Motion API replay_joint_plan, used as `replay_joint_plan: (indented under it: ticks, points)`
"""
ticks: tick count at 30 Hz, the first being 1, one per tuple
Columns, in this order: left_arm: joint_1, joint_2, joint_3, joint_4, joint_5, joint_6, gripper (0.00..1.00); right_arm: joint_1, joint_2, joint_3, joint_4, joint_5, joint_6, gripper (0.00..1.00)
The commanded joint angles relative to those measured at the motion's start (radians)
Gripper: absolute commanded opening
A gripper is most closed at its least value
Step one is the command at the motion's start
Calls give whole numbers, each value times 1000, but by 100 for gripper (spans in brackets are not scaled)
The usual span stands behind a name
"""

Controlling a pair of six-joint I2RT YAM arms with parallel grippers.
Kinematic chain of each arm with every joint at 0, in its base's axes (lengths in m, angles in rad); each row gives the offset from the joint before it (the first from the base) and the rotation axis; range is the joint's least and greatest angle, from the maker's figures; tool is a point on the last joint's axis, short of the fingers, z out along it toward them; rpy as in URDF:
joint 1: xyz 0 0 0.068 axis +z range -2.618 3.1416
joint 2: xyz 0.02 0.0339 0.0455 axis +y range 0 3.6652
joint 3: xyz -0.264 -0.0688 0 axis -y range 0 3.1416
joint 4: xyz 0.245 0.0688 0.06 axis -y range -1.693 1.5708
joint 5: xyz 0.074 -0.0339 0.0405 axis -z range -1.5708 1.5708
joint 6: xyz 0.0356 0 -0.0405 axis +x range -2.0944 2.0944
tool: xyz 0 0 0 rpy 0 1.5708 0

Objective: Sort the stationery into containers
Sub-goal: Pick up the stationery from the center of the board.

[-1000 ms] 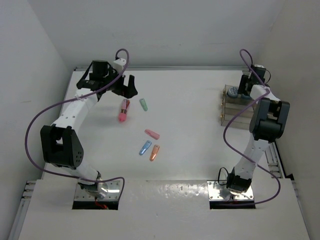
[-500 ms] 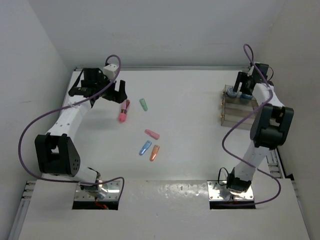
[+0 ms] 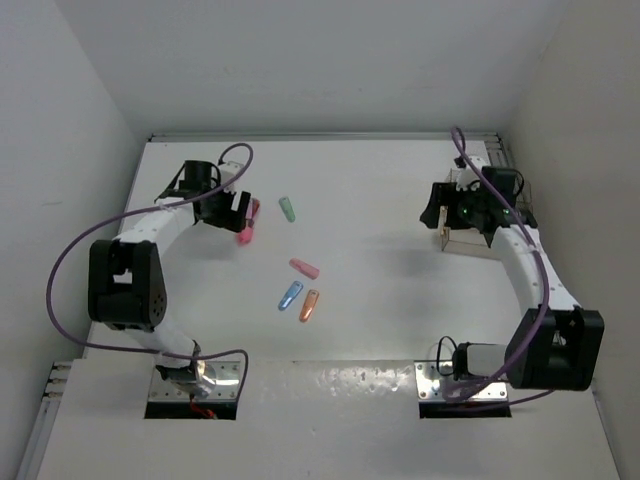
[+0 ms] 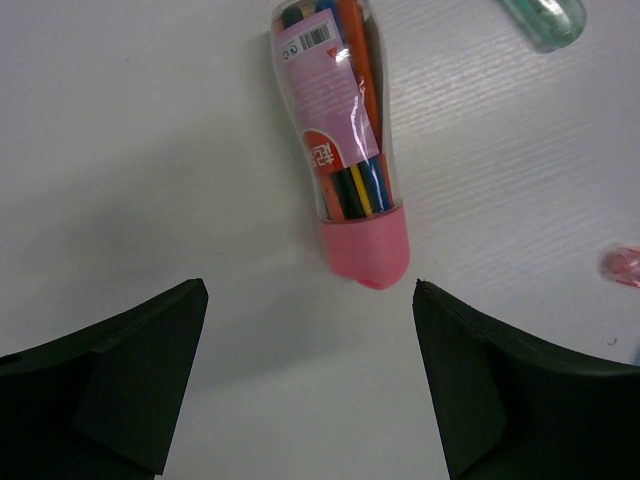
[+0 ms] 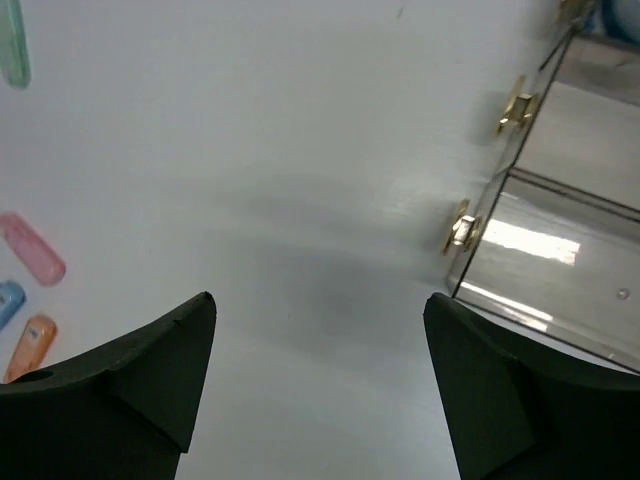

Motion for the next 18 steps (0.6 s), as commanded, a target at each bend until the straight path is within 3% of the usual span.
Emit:
replay_joint_plan:
  ticks: [1,10,14,18]
  points:
    - [-14,69,57,62,-21,-21,90,32,-59,-35,-26,-82,-108,83]
    - [-45,242,128,118,12,-52,89,117,-205,-143,42,-122,-364,87]
    - [-68,293,151,116,12,-49,74,145,-236,-173,85,-133,-444,87]
    - [-62,327,171,69,27,-33,51,183,-259,-203,155,-119,-597,87]
